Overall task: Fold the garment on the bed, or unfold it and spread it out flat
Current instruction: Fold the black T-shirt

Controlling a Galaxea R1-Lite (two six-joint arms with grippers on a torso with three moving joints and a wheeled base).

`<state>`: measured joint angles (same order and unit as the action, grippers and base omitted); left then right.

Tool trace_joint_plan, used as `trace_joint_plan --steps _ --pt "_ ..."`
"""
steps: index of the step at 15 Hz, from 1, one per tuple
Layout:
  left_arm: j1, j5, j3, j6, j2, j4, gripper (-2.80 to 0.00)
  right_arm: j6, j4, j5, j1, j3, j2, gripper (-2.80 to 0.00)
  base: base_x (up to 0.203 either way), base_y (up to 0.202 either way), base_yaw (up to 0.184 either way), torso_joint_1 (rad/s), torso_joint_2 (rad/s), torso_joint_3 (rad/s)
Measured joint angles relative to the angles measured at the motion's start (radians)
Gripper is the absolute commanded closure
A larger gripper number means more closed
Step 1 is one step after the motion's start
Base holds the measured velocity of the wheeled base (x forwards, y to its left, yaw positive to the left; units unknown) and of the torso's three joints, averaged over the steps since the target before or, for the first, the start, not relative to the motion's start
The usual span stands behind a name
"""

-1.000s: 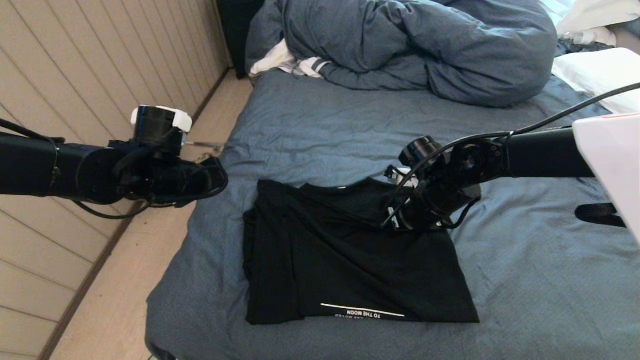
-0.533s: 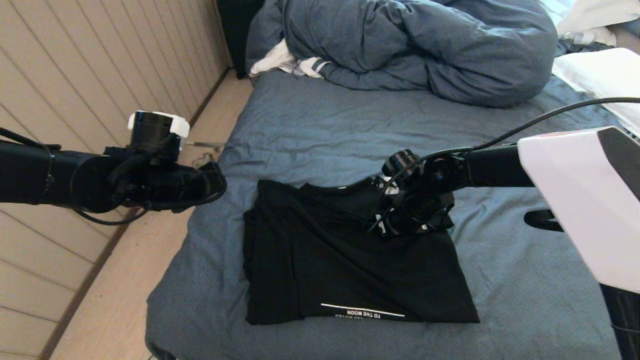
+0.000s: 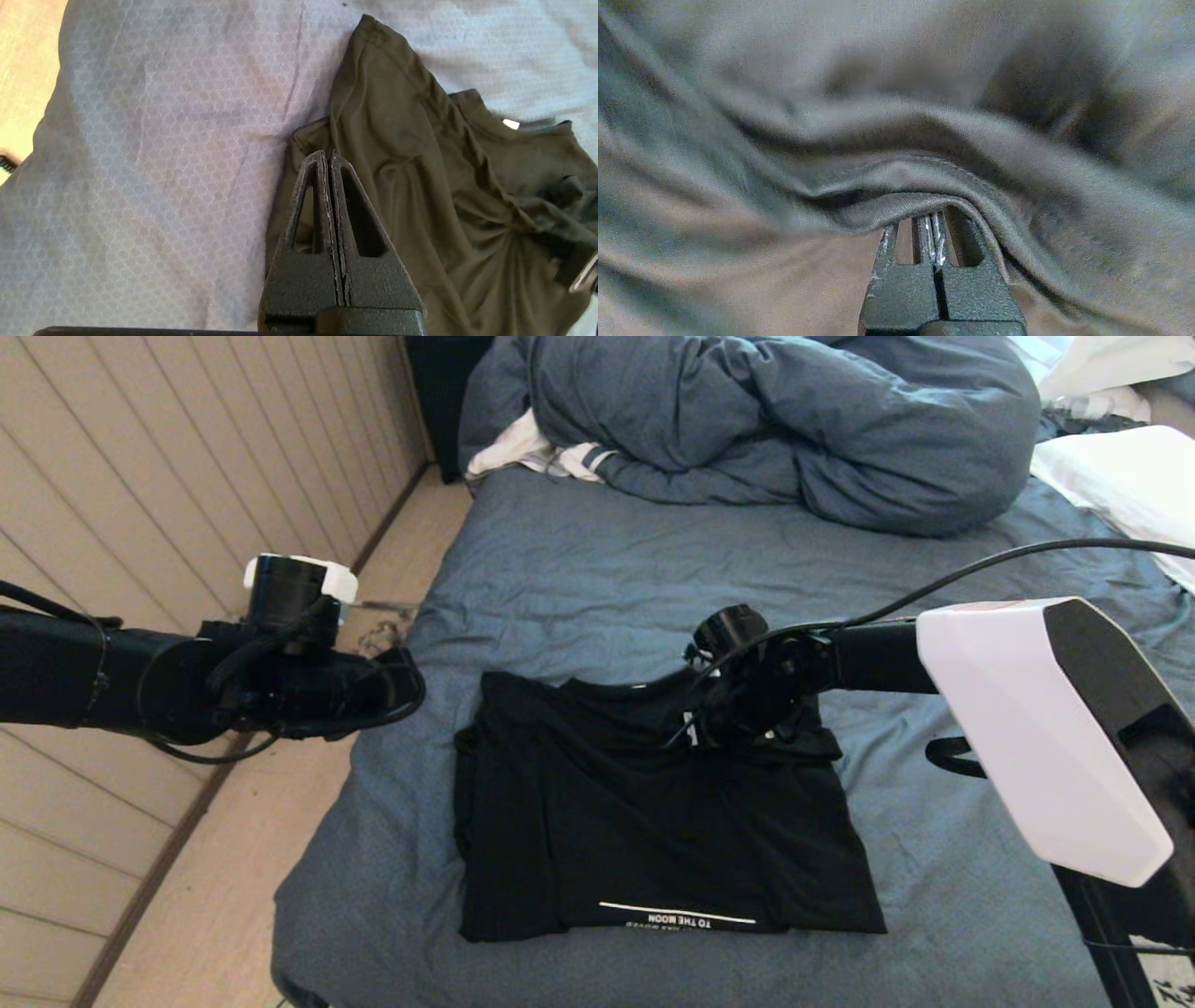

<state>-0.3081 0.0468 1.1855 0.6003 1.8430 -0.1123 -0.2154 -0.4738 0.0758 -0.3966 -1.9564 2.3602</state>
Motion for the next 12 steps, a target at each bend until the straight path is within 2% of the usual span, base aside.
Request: trace_joint_plan --steps 2,4,8,12 --pt "-0.009 0.000 -0.011 -0.002 0.004 -0.017 0.00 -0.013 0.080 0.041 -0.006 -0.001 0.000 0.00 0.000 0.000 0.000 0.000 0.00 0.000" --pt "-0.015 0.001 -0.020 -0.005 0.010 -0.026 0.00 -0.009 0.124 0.049 -0.010 -0.002 0.001 0.00 0.000 0.000 0.000 0.000 0.00 0.000" --pt "-0.020 0.003 -0.024 -0.007 0.022 -0.027 0.00 -0.002 0.128 0.050 -0.005 0.009 0.001 0.00 0.000 0.000 0.000 0.000 0.00 0.000" --pt "-0.021 0.007 -0.025 -0.008 0.030 -0.028 0.00 0.029 0.128 0.048 -0.003 0.106 -0.032 0.00 0.000 0.000 0.000 0.000 0.00 0.000"
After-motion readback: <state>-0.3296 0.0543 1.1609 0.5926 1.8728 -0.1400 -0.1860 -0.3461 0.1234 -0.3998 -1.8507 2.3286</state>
